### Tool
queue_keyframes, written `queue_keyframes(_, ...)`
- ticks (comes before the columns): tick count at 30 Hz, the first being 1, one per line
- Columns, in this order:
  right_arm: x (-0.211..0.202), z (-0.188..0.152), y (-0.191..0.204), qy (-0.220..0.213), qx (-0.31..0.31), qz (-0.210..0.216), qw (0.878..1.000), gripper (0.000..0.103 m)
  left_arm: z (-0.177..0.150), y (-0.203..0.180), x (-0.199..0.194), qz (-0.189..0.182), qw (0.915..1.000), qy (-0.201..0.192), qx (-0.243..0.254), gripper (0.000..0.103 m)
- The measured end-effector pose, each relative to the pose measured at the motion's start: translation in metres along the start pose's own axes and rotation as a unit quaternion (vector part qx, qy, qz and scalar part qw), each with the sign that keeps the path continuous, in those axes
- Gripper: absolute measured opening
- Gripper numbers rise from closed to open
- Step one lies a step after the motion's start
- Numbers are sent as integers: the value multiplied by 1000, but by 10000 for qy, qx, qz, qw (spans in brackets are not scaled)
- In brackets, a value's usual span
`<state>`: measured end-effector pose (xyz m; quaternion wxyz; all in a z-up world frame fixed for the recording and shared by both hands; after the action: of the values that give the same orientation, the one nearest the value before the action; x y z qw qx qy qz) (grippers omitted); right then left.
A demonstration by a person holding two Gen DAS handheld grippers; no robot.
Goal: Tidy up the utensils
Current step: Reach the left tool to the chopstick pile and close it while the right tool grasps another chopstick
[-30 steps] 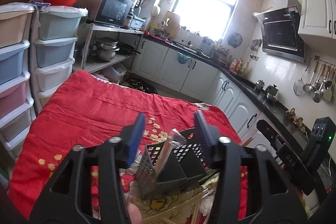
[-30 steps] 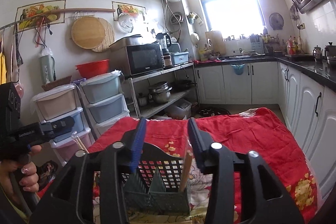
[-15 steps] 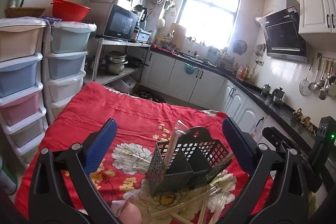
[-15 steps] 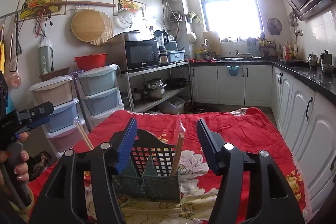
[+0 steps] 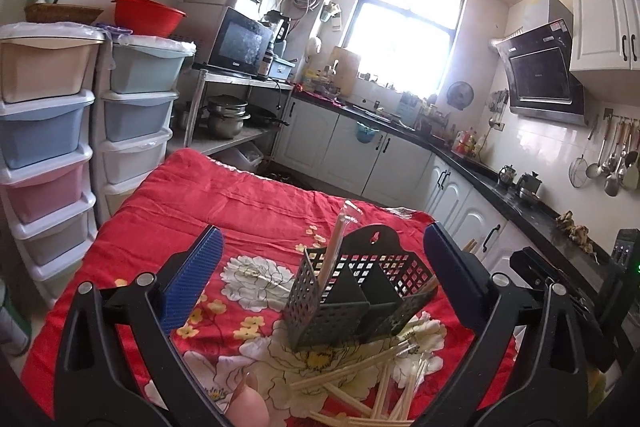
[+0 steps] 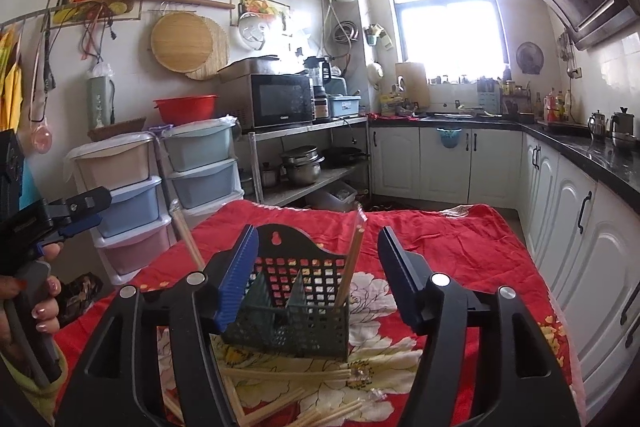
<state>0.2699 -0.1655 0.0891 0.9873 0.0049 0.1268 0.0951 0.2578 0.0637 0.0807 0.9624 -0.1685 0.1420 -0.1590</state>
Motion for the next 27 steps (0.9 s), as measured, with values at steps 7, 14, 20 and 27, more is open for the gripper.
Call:
queue_keyframes(7, -16, -16, 15, 84, -266, 107, 9996, 60, -16, 1, -7, 17, 9999, 114, -62, 92)
queue_keyframes(14, -27, -36, 29, 223, -563, 201, 9980, 60, -38, 9, -9, 52, 9994, 308, -170, 92)
queue_keyframes(20, -32, -55, 41, 418, -710, 349, 9960, 60, -52, 18, -12, 100, 9987, 423, -272, 92)
queue_keyframes(27, -38, -78, 58, 643, -922, 566, 9920, 60, -64, 23, -11, 151, 9976, 577, -337, 92)
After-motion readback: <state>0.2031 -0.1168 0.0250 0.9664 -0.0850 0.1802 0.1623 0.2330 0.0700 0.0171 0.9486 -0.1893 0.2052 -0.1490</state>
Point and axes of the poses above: each gripper's, at about its wrist camera, not at the fingertips, and x roughly the way its jaws point, y to its left, z to its top, the point moved 10 cm from there along x, roughly the way its jaws point, and after that the axes turned 11 degrees about -z, right-handed, at the moved point
